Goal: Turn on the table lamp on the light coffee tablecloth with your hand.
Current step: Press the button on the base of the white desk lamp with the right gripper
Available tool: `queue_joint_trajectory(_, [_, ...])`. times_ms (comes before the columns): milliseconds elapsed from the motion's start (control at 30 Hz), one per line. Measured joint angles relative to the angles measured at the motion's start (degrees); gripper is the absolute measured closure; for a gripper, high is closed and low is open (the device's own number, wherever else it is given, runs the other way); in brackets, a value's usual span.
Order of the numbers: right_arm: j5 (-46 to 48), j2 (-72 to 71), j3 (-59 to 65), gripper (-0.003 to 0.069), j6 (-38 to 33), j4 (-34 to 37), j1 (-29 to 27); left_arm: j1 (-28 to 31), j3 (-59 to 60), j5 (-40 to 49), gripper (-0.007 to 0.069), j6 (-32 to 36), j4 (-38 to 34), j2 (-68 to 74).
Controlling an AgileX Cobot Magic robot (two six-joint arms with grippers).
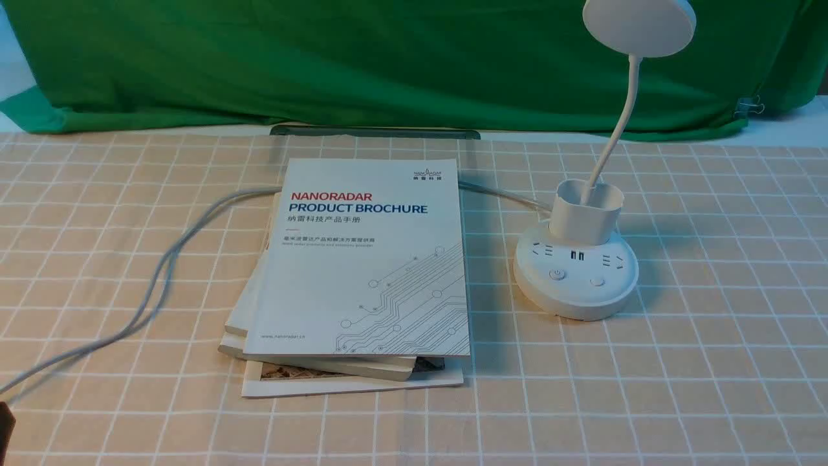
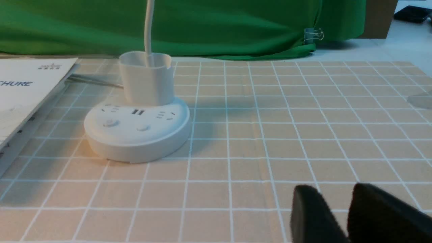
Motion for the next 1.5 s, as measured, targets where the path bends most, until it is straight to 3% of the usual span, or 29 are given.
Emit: queue_joint_trajectory(1500, [-0.1, 0.0, 0.0, 0.0418, 0.9, 1.6, 0.0, 0.0, 0.0, 0.0, 0.0603, 0.0, 0.0, 0.0])
